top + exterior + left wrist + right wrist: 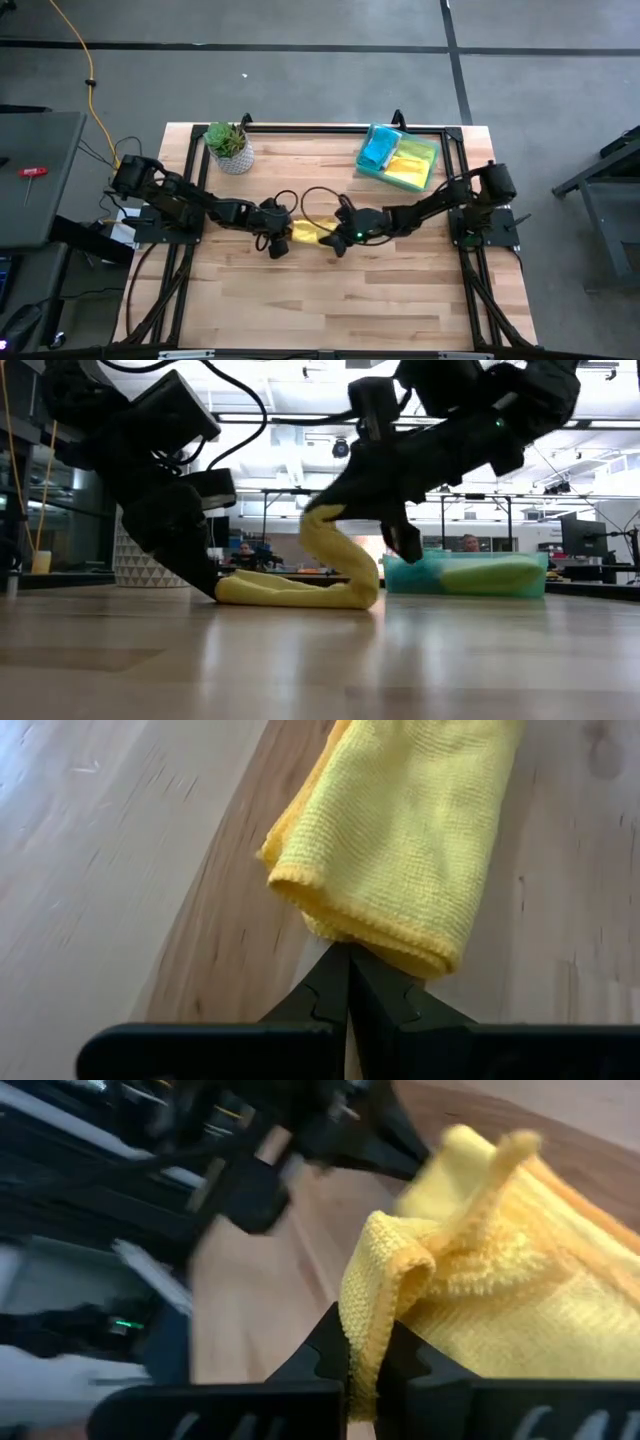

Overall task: Fold microfiber towels
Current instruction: Fold the yellow towel

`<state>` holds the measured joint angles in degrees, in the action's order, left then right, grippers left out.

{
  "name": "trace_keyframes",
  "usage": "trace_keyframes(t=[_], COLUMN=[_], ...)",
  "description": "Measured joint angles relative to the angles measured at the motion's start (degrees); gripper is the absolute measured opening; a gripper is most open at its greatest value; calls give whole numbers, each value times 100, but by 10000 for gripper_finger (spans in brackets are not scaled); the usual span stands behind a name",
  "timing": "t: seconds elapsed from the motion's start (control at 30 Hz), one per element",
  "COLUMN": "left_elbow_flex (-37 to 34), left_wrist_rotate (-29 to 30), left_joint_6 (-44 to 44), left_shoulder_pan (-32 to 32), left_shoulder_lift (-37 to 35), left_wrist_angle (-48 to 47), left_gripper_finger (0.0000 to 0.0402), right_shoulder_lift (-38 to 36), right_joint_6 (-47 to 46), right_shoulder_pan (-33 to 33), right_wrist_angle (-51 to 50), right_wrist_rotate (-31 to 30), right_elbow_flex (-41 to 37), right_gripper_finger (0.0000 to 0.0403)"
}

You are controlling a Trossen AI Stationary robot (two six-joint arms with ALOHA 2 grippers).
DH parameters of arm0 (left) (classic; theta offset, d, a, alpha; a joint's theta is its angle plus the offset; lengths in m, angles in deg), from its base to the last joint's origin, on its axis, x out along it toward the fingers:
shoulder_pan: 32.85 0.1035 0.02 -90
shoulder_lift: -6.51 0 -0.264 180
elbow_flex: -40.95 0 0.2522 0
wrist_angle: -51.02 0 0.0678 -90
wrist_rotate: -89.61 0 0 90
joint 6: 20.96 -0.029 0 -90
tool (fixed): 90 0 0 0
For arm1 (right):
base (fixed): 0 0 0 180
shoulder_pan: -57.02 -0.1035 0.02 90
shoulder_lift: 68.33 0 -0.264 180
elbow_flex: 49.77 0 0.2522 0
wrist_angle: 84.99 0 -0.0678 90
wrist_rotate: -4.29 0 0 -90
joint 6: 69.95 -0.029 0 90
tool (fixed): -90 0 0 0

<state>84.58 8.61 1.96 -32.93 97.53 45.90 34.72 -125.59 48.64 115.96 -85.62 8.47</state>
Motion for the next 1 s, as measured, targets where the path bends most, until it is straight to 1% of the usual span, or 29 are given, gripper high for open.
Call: trace_keyframes(t=[0.1,0.2,0.3,0.47,0.63,0.7,0.77,0.87,1.0], left_elbow_flex=[-2,-7,-9,-11,-16,-16,-16,-16,-16], left_wrist_rotate=[-14,-37,-51,-5,9,26,26,28,35], left_joint_6=[-6,30,45,47,48,48,61,67,125], left_shoulder_pan=[-4,-2,-14,-22,-22,-24,-24,-24,-24], left_shoulder_lift=[4,7,7,7,11,15,17,17,15], left_wrist_angle=[25,34,33,64,115,141,171,182,180], left_gripper_finger=[0,0,0,0,0,0,0,0,0], right_shoulder_lift=[250,376,399,454,454,454,454,454,436], right_joint_6=[171,195,178,137,-241,-366,-372,-391,-315], right_shoulder_pan=[2,60,124,168,162,162,181,203,201], right_wrist_angle=[-364,-950,-1592,-1681,-1645,-1622,-1547,-1477,-1446], right_wrist_rotate=[-155,-275,-448,-466,-570,-571,-558,-392,-184], right_elbow_flex=[467,813,1023,1105,1105,1105,1105,1105,1102], right_gripper_finger=[0,0,0,0,14,28,50,95,167])
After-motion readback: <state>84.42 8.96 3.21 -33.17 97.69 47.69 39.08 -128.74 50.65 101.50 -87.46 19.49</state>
